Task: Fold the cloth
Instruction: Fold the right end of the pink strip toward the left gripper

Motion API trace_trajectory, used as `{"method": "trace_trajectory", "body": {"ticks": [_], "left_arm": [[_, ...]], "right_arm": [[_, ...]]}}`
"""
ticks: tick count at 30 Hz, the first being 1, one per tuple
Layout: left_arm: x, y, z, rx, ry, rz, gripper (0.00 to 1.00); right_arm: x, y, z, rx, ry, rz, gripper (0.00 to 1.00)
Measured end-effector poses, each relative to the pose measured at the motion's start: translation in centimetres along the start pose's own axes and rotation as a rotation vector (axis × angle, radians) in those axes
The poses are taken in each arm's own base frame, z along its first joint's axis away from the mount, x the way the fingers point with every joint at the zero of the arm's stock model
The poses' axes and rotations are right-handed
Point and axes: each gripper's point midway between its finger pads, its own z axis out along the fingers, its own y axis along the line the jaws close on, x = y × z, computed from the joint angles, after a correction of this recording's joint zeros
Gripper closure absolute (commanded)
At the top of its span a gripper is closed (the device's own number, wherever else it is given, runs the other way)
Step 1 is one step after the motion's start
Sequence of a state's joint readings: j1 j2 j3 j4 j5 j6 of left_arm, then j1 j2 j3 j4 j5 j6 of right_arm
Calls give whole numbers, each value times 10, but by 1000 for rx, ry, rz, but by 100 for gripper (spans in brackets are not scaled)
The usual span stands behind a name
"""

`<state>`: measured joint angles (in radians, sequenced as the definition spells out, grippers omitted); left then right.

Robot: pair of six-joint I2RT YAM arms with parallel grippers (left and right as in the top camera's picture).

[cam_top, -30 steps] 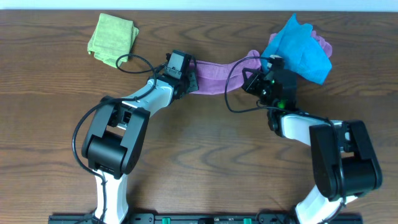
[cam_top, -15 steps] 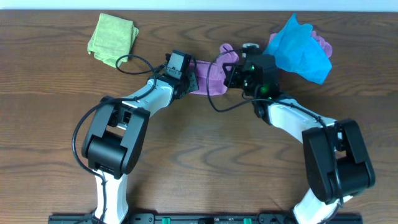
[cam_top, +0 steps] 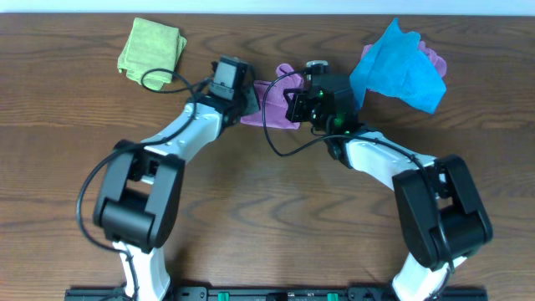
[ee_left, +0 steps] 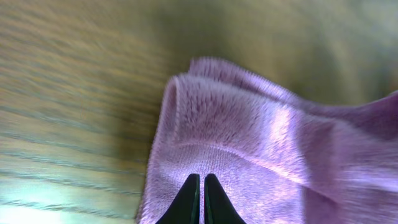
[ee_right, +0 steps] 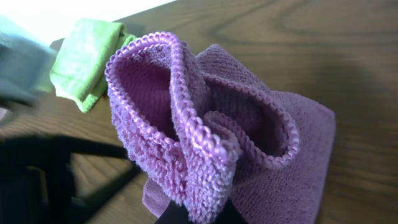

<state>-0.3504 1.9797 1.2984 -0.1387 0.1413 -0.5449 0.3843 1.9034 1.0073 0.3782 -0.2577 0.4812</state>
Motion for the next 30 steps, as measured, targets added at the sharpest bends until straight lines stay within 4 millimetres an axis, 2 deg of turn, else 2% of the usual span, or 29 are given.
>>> {"method": "trace_trajectory", "body": {"ticks": [4, 12, 18, 24, 30], "left_arm": [[-18, 5, -17, 2, -37, -16, 94], [-41, 26, -34, -21, -80, -39, 94], [-59, 45, -46, -42, -123, -75, 94], [-70, 56, -54, -52, -146, -97, 94], [-72, 55, -58, -49, -154, -98, 94]], "right_arm": [[6, 4, 7, 0, 12, -8, 99], [14, 4, 26, 17, 51, -8, 99], [30, 2, 36, 30, 99, -8, 99], [36, 1, 45, 33, 113, -19, 97], [37, 4, 59, 32, 113, -30, 95]]}}
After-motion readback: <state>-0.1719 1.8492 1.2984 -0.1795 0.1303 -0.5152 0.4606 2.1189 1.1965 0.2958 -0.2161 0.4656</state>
